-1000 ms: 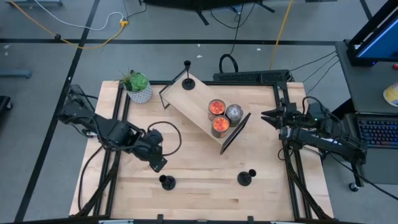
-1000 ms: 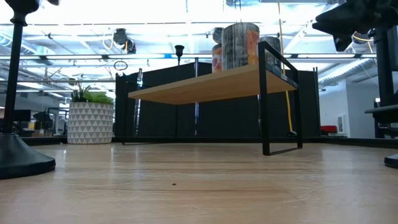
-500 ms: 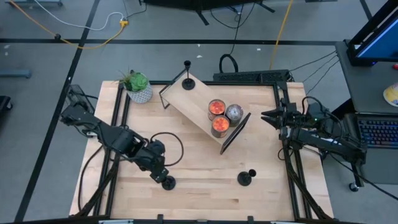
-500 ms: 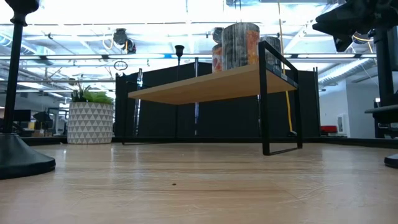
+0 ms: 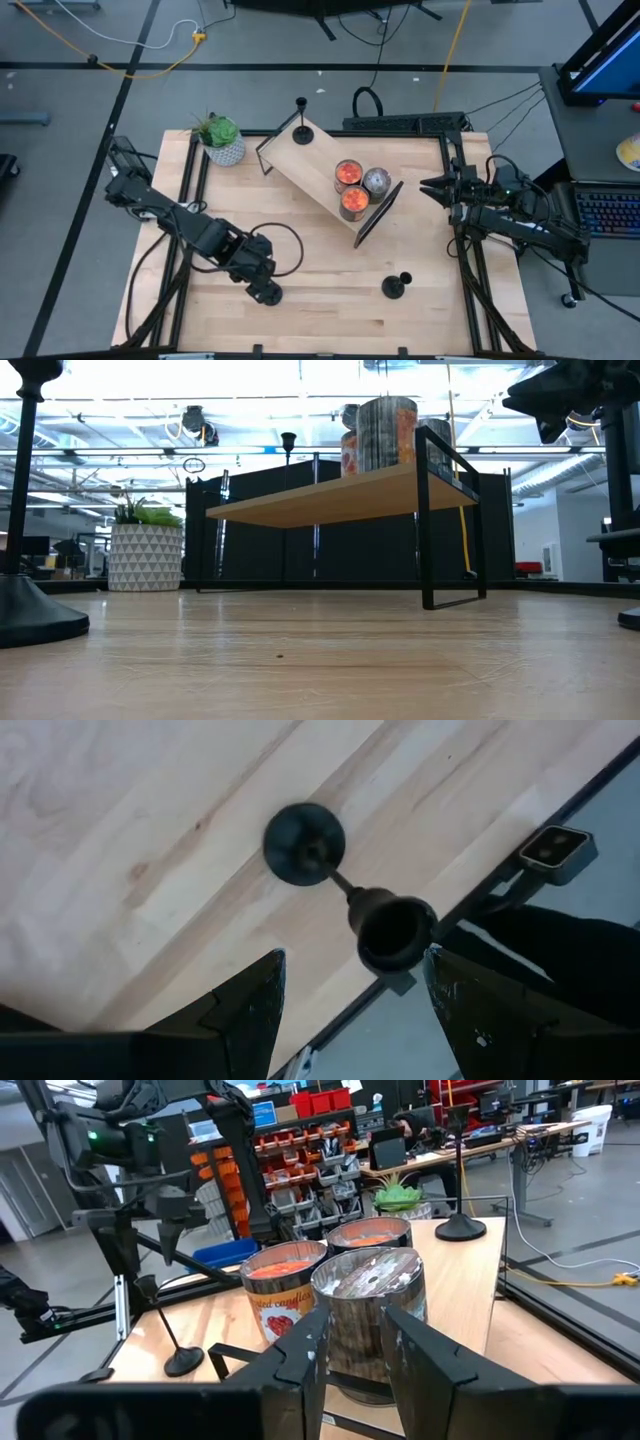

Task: Pick & Place candle stick holders
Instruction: Put the left black candle holder on the shelf

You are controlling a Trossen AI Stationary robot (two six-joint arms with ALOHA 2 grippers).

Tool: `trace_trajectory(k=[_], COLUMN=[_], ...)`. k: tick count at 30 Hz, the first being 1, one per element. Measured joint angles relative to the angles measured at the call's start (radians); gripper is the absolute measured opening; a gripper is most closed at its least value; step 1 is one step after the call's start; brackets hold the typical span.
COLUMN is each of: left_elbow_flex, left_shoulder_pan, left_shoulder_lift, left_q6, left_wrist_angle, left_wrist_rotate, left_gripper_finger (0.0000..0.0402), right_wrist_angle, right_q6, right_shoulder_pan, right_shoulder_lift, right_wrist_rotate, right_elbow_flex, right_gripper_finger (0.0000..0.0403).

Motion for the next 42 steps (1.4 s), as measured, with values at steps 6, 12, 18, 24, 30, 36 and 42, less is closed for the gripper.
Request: trace_trajectory(k=[6,12,18,24,30,36,42], left_elbow_flex=[0.000,-0.018,-0.078,-0.151,-0.162,-0.162,-0.165], left_shoulder_pan=[0.001,-0.006,-0.007,-0.004,0.000,0.003,0.012], left_shoulder_lift=[0.016,0.024,0.025,0.022,0.021,0.021,-0.002], left_q6=[0.022,0.031,0.023,0.035,0.044,0.056,0.079], left_wrist_angle=[-0.018,-0.017,0.032,0.136,0.158,0.158,0.137], left_wrist_rotate=[0.000,0.010,0.016,0.052,0.051,0.039,0.026], left_gripper_finger=[0.0248,0.0248,0.0248,0.0243,0.0176,0.0079,0.0018], right_wrist_angle=[0.000,0.000,0.000,0.000,0.000,0.000,0.000], right_q6=[0.013,0.013,0.013,0.013,0.016,0.017,0.017], right_shoulder_pan=[0.000,0.000,0.000,0.000,0.000,0.000,0.000], right_shoulder_lift=[0.000,0.000,0.000,0.000,0.000,0.000,0.000], right_wrist_rotate=[-0.002,-0.003,-0.003,-0.003,-0.003,-0.003,-0.003], right_elbow_flex=[0.000,0.000,0.000,0.000,0.000,0.000,0.001], right_gripper_finger=[0.0091,0.0091,0.0091,0.0091,0.0091,0.0091,0.0091])
